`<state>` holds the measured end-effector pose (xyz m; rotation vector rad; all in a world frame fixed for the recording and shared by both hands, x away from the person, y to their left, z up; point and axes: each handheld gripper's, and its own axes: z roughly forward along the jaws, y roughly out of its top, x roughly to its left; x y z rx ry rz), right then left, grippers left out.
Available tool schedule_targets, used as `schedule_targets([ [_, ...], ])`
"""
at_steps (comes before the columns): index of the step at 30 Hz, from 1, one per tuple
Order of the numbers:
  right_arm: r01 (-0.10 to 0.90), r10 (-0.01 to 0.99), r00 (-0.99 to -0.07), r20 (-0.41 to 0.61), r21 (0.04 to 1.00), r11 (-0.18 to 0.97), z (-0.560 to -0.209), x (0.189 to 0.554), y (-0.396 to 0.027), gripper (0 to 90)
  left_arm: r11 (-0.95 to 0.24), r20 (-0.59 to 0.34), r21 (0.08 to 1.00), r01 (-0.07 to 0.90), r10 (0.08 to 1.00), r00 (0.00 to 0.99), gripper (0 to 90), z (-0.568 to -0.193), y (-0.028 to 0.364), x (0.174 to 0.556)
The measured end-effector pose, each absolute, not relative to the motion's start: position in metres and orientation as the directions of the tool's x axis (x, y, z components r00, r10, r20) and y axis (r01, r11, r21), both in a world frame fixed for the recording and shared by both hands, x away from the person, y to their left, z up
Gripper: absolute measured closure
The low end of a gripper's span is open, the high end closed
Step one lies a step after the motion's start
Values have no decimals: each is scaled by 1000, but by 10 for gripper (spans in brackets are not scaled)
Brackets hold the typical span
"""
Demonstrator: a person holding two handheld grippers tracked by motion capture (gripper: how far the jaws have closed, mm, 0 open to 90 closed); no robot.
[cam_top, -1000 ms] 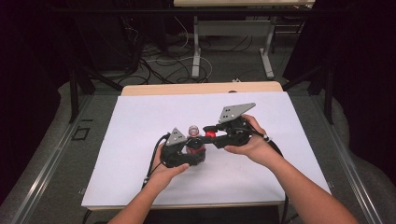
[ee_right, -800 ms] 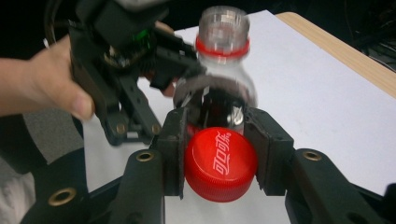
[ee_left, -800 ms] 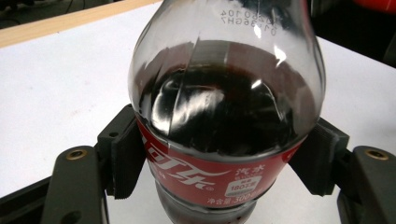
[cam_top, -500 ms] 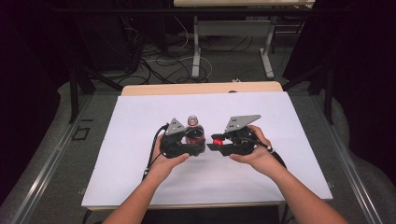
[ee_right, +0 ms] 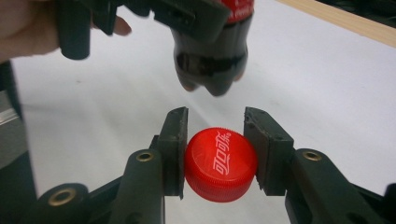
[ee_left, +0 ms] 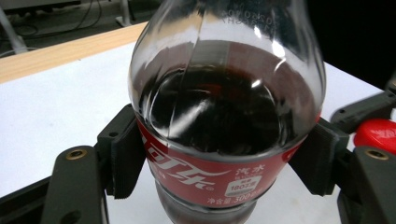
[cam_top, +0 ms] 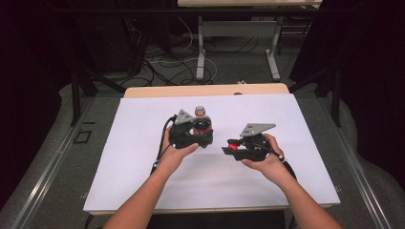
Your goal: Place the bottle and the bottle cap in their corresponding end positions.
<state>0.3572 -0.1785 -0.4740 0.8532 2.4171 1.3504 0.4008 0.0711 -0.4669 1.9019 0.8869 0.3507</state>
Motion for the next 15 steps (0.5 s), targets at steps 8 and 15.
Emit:
schedule_targets([
  [8, 384, 640, -767, 59, 841, 382, -485, 359, -186, 605, -254, -112, 868, 427, 738, 666, 293, -473, 59, 423],
  [15, 390, 652, -756, 64, 844, 370, -494, 359, -185, 605, -262, -92, 868, 422, 750, 655, 293, -487, 46, 436],
])
